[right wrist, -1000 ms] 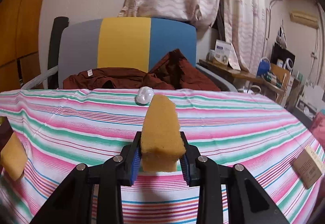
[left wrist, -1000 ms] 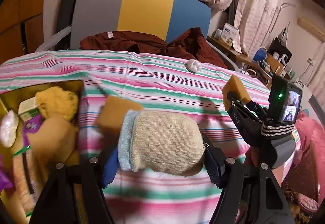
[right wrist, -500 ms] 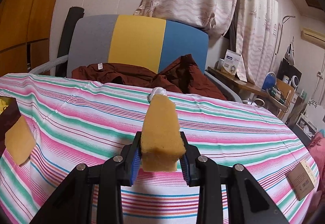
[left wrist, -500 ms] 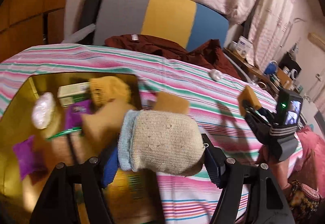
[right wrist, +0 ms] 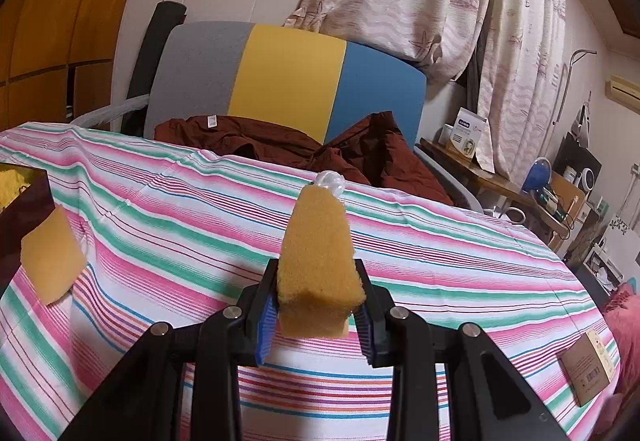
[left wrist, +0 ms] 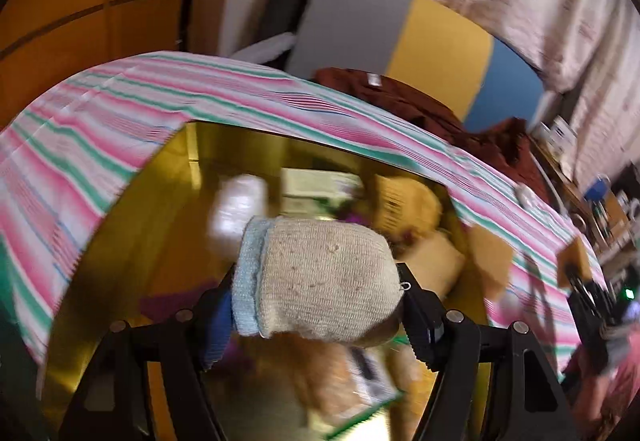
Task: Organize objects
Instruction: 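Carry the beige pouch and yellow sponge over the gold tray with both grippers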
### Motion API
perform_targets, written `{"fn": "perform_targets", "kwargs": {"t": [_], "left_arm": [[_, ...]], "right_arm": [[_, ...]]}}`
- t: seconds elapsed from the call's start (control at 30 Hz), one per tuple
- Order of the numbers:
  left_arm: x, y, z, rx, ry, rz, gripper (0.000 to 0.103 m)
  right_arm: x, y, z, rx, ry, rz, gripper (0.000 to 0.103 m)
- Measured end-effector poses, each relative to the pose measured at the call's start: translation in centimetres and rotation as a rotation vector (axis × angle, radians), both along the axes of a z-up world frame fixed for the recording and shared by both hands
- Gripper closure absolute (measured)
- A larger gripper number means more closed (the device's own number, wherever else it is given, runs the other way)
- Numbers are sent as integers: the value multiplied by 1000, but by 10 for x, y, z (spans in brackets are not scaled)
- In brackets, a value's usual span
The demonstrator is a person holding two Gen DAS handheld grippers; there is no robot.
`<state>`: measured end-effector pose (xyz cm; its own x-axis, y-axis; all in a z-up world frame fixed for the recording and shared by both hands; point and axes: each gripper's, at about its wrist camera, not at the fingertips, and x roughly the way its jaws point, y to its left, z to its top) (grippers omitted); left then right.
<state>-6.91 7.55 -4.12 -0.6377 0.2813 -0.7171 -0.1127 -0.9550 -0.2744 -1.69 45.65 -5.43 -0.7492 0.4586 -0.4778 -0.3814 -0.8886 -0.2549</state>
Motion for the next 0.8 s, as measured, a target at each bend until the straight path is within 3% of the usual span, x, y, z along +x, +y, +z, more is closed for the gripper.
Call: {"fn": "perform_targets", "kwargs": {"t": [0.17,0.4,0.8], "left_arm": [[-14,-29,-9,-1,-36,63,31],[-27,-54,-23,63,-143,123,31],[-54,-49,-25,4,-193,113,30]], "right_arm": [[-2,1,-1,-3,-11,-11,70],[0,-2,1,5,-11,-8,70],[23,-25,16,-54,20,57,70]]}}
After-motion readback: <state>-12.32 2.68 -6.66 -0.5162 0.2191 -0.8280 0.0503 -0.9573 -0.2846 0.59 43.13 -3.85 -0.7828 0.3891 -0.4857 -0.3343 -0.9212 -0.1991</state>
